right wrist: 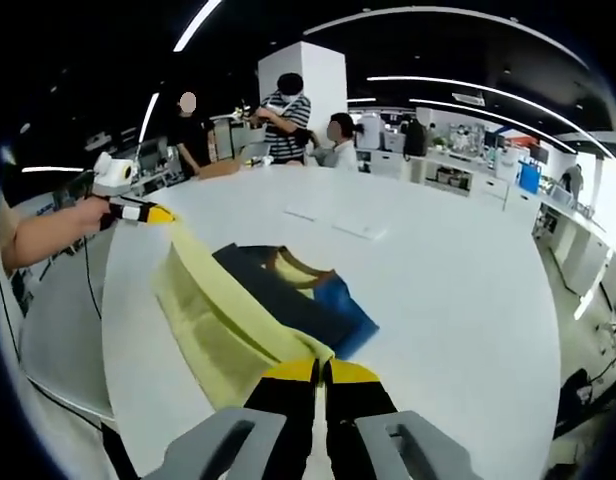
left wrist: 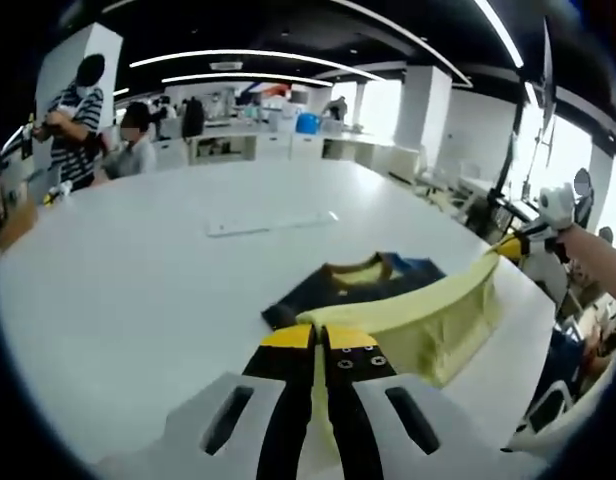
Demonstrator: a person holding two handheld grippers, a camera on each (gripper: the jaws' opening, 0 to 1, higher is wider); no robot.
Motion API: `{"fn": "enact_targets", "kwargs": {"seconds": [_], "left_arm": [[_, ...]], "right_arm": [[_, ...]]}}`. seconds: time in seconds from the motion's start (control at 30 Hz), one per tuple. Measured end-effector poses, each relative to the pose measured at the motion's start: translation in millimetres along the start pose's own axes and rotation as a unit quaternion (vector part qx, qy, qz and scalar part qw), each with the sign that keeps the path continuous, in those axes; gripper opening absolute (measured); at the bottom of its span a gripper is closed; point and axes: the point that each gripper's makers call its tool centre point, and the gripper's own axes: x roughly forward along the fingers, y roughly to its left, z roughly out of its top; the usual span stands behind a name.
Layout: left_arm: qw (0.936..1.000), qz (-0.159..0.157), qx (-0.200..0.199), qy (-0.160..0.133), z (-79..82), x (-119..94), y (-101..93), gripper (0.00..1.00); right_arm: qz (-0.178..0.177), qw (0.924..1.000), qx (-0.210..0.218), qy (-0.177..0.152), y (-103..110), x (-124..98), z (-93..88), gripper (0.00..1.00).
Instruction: Fold the garment on the visible template until the final outline fits inside the template.
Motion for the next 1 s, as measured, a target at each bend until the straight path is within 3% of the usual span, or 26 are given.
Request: {"fn": "enact_targets", "kwargs": {"seconds": [0.47,1.0], "left_arm": [[0.9998,0.013,-0.008,-0.009,17.1,27.1,18.6,0.0],[0.999,0.029,-0.034,-0.005,17.1,56.2,39.7,0.0]], "right_arm": [[-0.017,0.9998,-0.004,0.004,-16.7,21.4,15.8,0.0],[-0.031,0.9994,-0.008,0.013,-33.1,51.5,25.3,0.0]]}}
